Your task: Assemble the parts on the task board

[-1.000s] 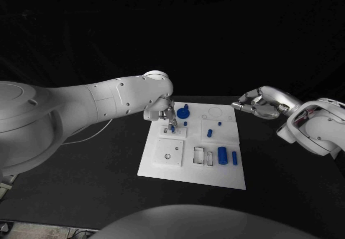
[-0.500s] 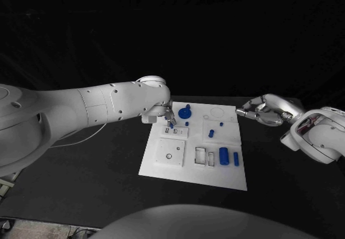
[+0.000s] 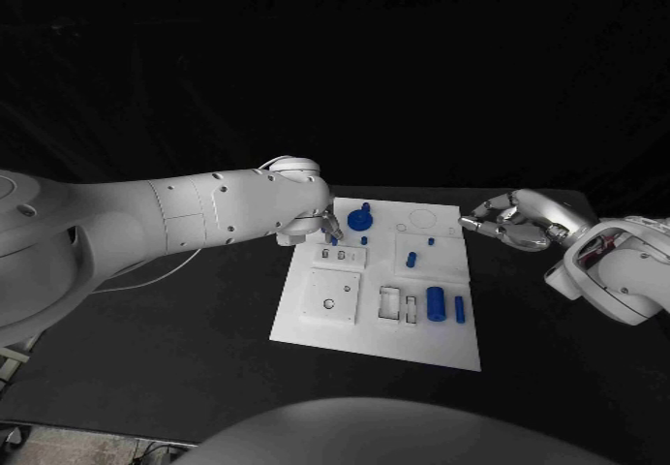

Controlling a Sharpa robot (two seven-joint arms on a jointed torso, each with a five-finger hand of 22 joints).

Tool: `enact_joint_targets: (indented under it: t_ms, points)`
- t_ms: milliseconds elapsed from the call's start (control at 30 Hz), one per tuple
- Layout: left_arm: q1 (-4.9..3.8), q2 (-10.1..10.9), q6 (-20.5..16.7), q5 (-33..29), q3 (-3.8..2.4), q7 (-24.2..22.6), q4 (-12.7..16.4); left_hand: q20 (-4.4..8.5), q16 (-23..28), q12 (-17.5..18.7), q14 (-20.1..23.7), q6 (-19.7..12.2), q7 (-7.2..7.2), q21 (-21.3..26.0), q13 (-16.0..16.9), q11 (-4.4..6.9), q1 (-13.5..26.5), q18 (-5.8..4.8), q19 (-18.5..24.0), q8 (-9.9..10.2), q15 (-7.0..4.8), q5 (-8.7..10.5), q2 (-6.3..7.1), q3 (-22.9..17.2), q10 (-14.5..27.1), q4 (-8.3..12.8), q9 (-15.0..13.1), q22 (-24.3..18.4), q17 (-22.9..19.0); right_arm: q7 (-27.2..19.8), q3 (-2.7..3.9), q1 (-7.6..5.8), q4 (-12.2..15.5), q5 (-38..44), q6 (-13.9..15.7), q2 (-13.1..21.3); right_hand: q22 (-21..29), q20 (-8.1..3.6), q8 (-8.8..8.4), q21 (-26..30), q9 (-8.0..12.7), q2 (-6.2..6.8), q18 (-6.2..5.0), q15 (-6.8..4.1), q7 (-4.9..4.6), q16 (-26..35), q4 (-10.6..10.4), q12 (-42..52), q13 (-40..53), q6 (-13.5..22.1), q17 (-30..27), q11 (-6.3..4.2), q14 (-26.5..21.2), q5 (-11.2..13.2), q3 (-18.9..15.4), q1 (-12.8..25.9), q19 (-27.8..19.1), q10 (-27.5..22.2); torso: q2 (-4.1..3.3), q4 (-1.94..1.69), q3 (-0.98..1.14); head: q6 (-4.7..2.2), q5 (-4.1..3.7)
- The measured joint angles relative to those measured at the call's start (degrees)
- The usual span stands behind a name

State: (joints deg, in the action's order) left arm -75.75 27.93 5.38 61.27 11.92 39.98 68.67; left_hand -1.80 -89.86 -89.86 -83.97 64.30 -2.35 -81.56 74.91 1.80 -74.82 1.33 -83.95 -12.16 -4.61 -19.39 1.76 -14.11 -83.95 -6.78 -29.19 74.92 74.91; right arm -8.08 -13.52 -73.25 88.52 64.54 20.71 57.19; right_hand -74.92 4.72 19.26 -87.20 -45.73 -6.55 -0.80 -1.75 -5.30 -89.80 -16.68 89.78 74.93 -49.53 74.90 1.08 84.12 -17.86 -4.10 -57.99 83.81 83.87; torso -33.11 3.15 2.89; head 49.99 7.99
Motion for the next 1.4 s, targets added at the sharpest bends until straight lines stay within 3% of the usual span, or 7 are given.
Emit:
enact_joint_targets:
  t_ms: [1400]
  points:
    - [1.23, 0.5, 0.2, -2.0, 0.43, 0.0, 2.0, 0.08, 0.0, 0.0, 0.0, 0.1, -0.13, 0.0, 0.0, -0.07, 0.6, 0.0, -0.1, -0.2, 0.03, 0.66, 0.4, -0.9, 0.0, 0.6, -0.2, 0.0, 0.0, -0.3, 0.01, 0.37, -0.5, -0.5, 0.7, -0.5, 0.0, 0.0, 0.01, 0.0, 0.0, 0.02, 0.0, 0.0, 0.0, 0.0, 0.2, 0.0, 0.0, 0.0, 0.0, 0.0, 0.0, 0.0, -0.2, -0.5, 0.0, 0.0, -0.05, 0.04, -0.06, 0.0, 0.22]
